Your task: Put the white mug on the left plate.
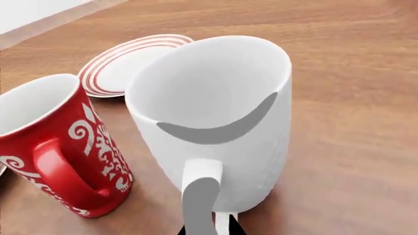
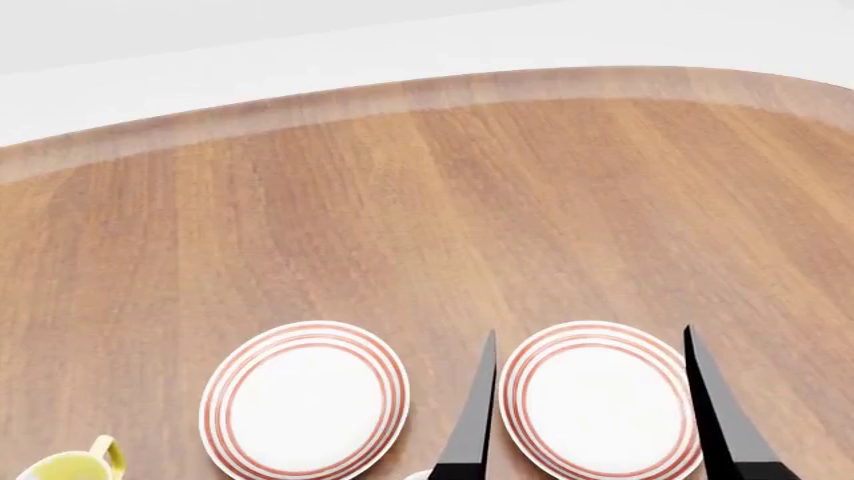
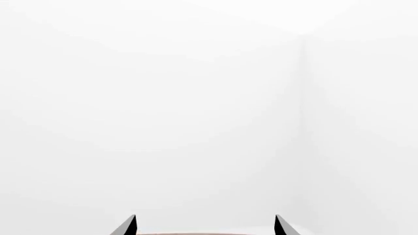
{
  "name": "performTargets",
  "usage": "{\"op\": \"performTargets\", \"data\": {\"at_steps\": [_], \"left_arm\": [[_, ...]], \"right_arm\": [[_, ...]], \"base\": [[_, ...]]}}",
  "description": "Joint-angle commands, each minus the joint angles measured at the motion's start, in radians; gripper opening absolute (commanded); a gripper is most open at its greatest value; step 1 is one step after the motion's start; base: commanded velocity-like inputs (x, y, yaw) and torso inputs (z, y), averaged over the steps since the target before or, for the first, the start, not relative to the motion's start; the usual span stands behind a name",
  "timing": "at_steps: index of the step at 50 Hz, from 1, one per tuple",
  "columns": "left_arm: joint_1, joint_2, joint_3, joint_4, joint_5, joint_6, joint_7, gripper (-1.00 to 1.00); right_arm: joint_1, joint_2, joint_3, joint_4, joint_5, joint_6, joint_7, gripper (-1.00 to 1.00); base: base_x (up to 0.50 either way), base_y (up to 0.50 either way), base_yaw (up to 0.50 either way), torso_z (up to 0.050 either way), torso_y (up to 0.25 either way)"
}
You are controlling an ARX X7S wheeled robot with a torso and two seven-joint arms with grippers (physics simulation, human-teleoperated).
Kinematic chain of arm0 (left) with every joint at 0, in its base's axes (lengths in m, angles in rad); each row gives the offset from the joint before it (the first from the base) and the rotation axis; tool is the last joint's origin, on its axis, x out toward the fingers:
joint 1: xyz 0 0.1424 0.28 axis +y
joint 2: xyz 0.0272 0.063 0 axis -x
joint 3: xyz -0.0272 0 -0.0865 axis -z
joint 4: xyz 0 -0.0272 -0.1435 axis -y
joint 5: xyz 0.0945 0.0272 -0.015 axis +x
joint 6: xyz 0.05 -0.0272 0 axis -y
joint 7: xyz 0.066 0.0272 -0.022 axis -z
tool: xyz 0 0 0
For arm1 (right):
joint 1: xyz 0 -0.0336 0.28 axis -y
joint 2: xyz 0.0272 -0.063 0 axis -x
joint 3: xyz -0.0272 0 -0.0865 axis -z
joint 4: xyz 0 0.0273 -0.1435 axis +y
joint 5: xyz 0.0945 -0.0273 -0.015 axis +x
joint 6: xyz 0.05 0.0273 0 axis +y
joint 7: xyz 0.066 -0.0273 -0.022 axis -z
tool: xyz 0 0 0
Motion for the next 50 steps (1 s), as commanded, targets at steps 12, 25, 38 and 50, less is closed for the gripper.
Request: {"op": "performTargets", "data": {"at_steps": [12, 25, 38, 50], "left_arm": [[0.015, -0.036, 0.024, 0.173, 0.012, -0.068, -0.004, -1.00], [0.010, -0.060, 0.017, 0.387, 0.011, -0.184, 0.004, -1.00], [-0.045, -0.050, -0.047, 0.472, -0.024, -0.278, 0.002, -1.00], [-0.100, -0.046, -0.126, 0.519, -0.075, -0.342, 0.003, -1.00]], "right_arm": [[-0.004, -0.001, -0.002, 0.000, -0.003, -0.010, 0.001, 1.00], [-0.002, -0.002, -0.007, 0.000, -0.005, -0.014, 0.002, 1.00], [-0.007, -0.002, -0.003, 0.000, -0.001, -0.025, 0.001, 1.00], [-0.006, -0.002, -0.003, 0.000, 0.001, -0.027, 0.000, 1.00]], "base": [[0.00, 0.00, 0.00, 0.000, 0.001], [0.00, 0.00, 0.00, 0.000, 0.000], [0.00, 0.00, 0.00, 0.000, 0.000], [0.00, 0.00, 0.00, 0.000, 0.000]]}}
